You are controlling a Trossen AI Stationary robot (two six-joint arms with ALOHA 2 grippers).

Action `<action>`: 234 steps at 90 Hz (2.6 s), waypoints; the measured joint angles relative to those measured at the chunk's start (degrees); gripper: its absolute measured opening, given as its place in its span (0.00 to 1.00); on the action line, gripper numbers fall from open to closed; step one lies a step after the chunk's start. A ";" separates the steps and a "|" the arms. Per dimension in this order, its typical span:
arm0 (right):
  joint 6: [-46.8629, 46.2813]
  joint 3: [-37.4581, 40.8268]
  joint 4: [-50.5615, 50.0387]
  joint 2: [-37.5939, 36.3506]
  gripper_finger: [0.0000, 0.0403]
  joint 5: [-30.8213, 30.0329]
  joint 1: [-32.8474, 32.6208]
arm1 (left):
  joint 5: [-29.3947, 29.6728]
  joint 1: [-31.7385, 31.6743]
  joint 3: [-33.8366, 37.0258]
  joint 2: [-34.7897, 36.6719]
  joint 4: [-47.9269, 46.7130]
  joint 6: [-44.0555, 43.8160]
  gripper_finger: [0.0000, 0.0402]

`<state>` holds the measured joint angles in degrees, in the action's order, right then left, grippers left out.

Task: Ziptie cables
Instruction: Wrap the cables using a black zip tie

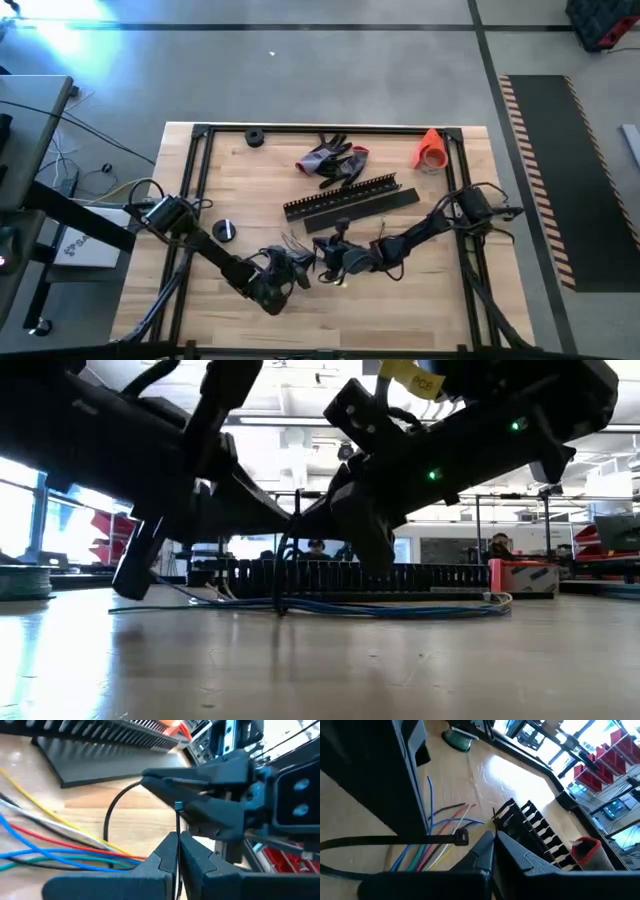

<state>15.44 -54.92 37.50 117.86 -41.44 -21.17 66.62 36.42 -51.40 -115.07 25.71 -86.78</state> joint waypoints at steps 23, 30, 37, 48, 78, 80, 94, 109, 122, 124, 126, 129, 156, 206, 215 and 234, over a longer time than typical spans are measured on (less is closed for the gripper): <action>-0.02 0.00 0.00 0.00 0.00 0.01 0.00 | 4.13 0.99 0.02 0.02 4.99 4.66 0.00; -0.02 0.00 0.00 0.00 0.00 0.05 0.00 | 5.41 1.36 0.02 0.02 6.15 5.88 0.00; -0.02 0.00 0.00 0.00 0.00 0.26 0.00 | 5.65 1.54 0.02 0.02 6.20 5.88 0.00; -0.15 0.00 0.00 0.00 0.00 1.28 0.00 | 4.79 1.23 0.02 0.02 6.01 5.89 0.00; 0.03 0.00 0.00 0.00 0.00 1.36 0.00 | 3.40 0.73 0.02 0.02 5.89 4.52 0.00; 0.02 0.00 -0.02 0.00 0.00 1.36 0.00 | 3.51 0.86 0.02 0.02 5.89 4.52 0.00; -0.08 0.00 -0.61 0.00 0.00 1.36 0.06 | 5.23 1.83 0.02 0.02 6.04 3.55 0.00; -0.17 0.00 -0.42 0.00 0.00 1.35 0.09 | 5.69 2.07 0.02 0.02 5.43 1.79 0.00; 0.62 0.00 -0.10 0.00 0.00 1.33 0.00 | 5.67 2.05 0.02 0.02 5.43 1.74 0.00; 1.03 0.00 -0.04 0.00 0.00 1.19 -0.03 | 5.67 2.05 0.02 0.02 5.43 1.53 0.00; 1.34 0.00 -0.01 0.00 0.00 0.87 -0.12 | 5.67 2.05 0.02 0.02 5.43 1.45 0.00; 1.60 0.00 0.00 0.00 0.00 0.01 -0.25 | 5.61 2.05 0.02 0.02 5.43 1.42 0.00; 3.07 0.00 0.46 0.00 0.00 -1.41 -0.37 | 5.59 2.05 0.02 0.02 5.42 0.87 0.00; 10.56 -0.02 4.76 0.83 0.00 -2.74 -0.98 | 5.63 2.12 0.02 0.02 5.44 -1.14 0.00; 10.58 -0.01 5.24 2.19 0.00 -3.09 -0.94 | 5.65 2.25 0.02 0.02 5.47 -1.18 0.00; 13.22 -0.02 9.00 2.71 0.00 -2.88 -1.04 | 5.63 2.29 0.00 0.02 5.71 -1.89 0.00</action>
<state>28.66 -54.94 46.50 120.57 -44.32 -22.21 72.26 38.72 -51.40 -115.04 31.42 -88.67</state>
